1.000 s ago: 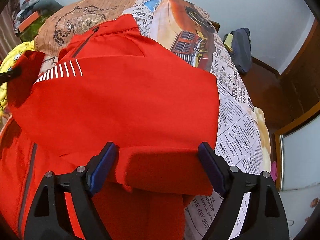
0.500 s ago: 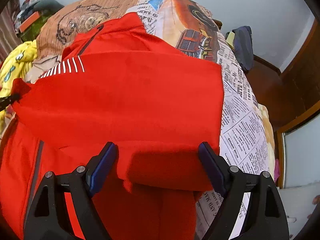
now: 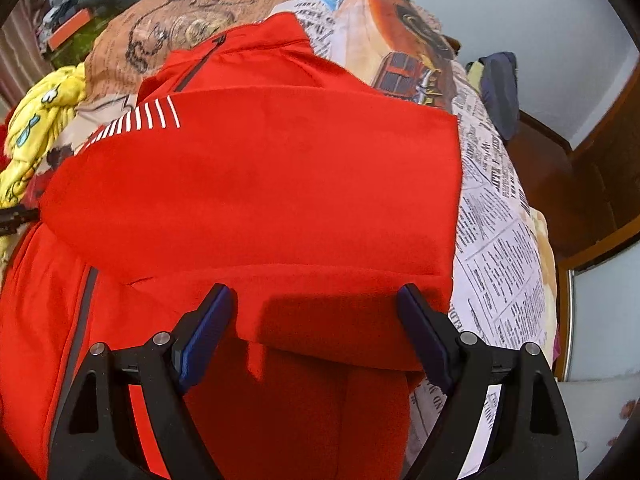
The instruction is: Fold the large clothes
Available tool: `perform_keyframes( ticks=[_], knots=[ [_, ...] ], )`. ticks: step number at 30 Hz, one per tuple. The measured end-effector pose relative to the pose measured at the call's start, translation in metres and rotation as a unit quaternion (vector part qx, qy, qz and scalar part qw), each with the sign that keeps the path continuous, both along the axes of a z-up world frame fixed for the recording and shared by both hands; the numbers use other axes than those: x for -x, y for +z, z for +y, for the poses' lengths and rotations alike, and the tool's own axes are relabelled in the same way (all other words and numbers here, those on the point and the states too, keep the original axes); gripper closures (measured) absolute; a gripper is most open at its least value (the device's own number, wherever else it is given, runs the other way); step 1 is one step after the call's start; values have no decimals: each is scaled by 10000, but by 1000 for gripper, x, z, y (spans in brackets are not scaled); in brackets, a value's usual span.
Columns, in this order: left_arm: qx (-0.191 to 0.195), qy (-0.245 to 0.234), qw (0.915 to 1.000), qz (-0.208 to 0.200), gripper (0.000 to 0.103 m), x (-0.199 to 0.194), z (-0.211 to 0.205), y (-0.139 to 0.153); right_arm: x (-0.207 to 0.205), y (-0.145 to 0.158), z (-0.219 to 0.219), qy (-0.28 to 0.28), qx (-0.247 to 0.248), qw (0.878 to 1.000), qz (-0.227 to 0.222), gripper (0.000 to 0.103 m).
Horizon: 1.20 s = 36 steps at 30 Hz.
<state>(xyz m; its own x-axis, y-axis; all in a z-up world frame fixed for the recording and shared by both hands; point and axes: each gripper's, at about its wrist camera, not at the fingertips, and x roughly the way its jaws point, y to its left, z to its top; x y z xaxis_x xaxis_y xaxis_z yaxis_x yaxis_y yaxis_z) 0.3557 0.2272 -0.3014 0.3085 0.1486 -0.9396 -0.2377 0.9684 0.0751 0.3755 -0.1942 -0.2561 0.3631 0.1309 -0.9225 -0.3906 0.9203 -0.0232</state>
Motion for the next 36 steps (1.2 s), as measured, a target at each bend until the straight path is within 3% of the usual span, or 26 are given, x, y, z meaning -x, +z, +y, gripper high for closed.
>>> perform_keyframes(
  ticks=[6, 12, 17, 28, 36],
  knots=[
    [-205, -329, 9988, -296, 29, -12, 2, 39, -20, 21, -3, 99, -154, 9998, 3, 21],
    [0, -777, 9933, -852, 28, -62, -24, 83, -57, 51, -8, -203, -618, 9975, -270, 21],
    [319, -1061, 9881, -1064, 23, -113, -52, 93, -94, 60, 5, -333, -906, 9945, -415, 21],
    [711, -1029, 9875, -954, 23, -215, -71, 41, -177, 13, 44, -494, -1219, 9913, 65, 21],
    [1420, -512, 9852, -807, 26, -264, -62, -8, -219, -7, 76, -379, -1296, 9905, 273, 21]
  ],
)
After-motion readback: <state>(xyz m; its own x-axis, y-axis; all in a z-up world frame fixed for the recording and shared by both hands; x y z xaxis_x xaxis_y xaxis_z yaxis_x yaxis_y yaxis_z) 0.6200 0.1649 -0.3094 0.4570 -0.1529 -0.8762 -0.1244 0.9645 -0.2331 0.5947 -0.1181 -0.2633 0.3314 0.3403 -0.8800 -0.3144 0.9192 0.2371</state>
